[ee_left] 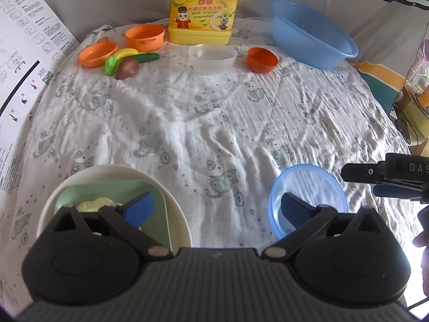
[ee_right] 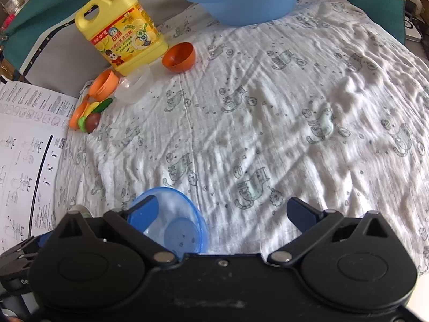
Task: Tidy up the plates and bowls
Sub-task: 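Lower the blue bowl onto the cloth and open the right gripper, then move the right gripper to the clear white bowl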
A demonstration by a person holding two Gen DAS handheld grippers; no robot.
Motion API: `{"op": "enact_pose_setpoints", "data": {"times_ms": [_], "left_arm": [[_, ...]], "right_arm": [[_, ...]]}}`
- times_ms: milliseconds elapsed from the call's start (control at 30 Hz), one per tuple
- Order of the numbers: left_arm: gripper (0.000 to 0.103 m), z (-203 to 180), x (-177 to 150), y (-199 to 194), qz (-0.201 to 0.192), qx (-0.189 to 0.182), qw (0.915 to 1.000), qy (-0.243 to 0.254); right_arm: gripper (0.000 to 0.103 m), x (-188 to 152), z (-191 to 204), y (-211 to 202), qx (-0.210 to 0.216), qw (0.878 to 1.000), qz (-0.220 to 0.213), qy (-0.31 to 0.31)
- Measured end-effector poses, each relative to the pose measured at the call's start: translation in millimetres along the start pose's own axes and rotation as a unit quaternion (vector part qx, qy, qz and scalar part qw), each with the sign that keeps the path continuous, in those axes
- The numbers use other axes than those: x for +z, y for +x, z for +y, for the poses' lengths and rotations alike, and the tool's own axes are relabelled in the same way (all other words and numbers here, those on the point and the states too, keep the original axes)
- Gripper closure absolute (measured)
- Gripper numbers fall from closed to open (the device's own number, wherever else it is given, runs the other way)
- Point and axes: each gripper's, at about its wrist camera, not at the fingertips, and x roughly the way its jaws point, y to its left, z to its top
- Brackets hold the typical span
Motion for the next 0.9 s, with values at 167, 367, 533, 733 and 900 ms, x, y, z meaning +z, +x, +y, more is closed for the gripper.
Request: {"op": "enact_pose_setpoints", "data": {"times_ms": [167,367,533,733,900], "left_arm": [[0.000,5.4,10.9,0.3,-0.003,0.000,1.0000,-0.003],[0.000,12.8,35.0,0.9,-0.019,0.011,0.9997,-0.003],[0.000,20.5,59.2,5.8,-0.031,0.028,0.9991,0.002],[0.000,33.0,91.2,17.4,-0.038,0.033,0.9987,-0.014],[0.000,42.5,120.3,37.9,-0.034,0.037,0.9982,-0.032]], "right_arm": [[0.000,10.7,9.6,2.5,0.004,1.000,0.000,-0.005],[0.000,32.4,29.1,5.0,0.018,1.000,-0.008,-0.013],[0.000,54.7,48.0,13.1,0.033,0.999,-0.009,-0.018],[0.000,83.5,65.5,30.4,0.036,0.999,-0.009,-0.023],[0.000,113.5,80.3,55.5,0.043,0.999,0.004,-0.027]]}}
